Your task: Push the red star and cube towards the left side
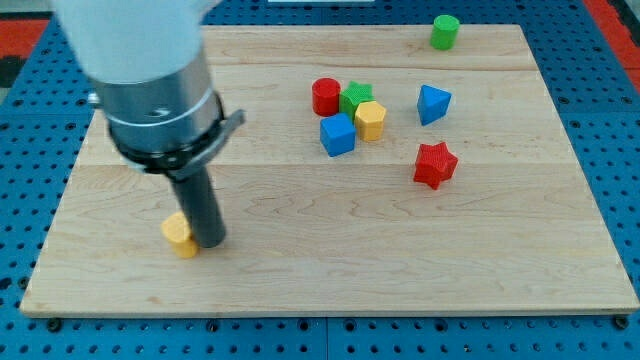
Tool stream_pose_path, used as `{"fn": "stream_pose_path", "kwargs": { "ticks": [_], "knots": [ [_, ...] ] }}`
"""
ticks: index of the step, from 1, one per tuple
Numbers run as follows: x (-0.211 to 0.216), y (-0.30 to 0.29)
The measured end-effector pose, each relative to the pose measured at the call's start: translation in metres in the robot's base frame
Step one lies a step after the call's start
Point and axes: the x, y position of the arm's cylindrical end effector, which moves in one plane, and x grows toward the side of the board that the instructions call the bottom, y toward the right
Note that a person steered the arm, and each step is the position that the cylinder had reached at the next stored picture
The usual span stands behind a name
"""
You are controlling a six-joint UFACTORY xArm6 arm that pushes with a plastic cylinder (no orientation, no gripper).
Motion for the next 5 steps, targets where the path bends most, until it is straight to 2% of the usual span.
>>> {"fn": "stream_pose_path", "kwargs": {
  "ticks": [1,2,3,4,5],
  "knots": [
    [0.0,-0.035],
    [-0.017,0.031],
    [-0.038,0.142],
    [-0.045,0.183],
    [-0.046,0.183]
  ]
}}
